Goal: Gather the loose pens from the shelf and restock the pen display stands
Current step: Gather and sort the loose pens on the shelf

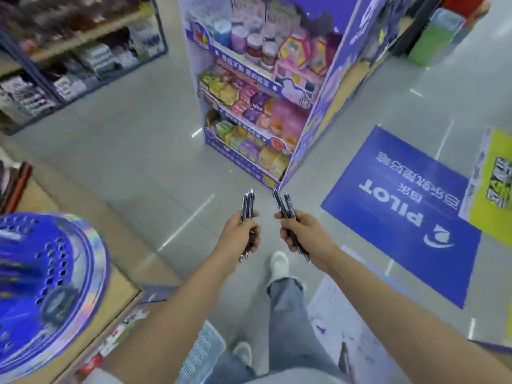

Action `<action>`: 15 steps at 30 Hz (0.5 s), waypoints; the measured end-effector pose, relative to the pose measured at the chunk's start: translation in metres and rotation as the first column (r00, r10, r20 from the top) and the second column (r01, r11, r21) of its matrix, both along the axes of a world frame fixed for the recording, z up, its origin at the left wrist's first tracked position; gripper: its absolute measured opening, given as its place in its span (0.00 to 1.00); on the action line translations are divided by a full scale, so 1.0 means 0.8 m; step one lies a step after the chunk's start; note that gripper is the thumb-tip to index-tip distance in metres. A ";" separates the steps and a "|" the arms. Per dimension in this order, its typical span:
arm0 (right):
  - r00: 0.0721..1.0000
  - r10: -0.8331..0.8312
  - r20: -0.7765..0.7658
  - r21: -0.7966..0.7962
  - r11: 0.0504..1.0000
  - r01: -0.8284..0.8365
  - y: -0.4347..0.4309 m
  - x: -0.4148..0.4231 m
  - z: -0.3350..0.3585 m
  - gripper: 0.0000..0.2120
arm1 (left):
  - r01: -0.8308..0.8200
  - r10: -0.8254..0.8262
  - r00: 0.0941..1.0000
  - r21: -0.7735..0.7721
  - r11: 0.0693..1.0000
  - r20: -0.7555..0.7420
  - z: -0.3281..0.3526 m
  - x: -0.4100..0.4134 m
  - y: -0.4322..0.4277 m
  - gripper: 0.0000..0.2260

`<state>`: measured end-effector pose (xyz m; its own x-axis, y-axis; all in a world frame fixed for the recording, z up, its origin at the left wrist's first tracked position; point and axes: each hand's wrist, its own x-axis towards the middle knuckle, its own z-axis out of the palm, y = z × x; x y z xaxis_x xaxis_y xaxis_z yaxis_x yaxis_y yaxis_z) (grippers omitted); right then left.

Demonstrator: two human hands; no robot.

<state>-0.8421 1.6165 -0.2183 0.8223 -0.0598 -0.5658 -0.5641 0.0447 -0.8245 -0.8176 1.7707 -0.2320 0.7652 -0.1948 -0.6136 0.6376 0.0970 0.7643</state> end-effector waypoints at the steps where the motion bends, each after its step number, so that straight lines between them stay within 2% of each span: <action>1: 0.999 0.043 0.009 -0.005 0.999 -0.043 -0.001 0.038 -0.005 0.09 | -0.038 0.038 0.999 0.004 0.999 0.015 -0.004 0.031 0.001 0.09; 6: 0.960 0.277 0.049 -0.051 0.960 -0.274 0.015 0.232 -0.018 0.10 | -0.299 0.297 0.954 0.033 0.954 0.050 -0.007 0.180 0.021 0.08; 15: 0.766 0.641 0.055 -0.006 0.767 -0.642 0.173 0.506 -0.009 0.05 | -0.648 0.646 0.762 0.085 0.757 0.055 0.006 0.367 0.155 0.10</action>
<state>-0.4371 1.7548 -0.2258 0.6940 0.4987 -0.5192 -0.4227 -0.3016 -0.8546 -0.5243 1.8947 -0.2275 0.7008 0.4084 -0.5848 0.4328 0.4082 0.8038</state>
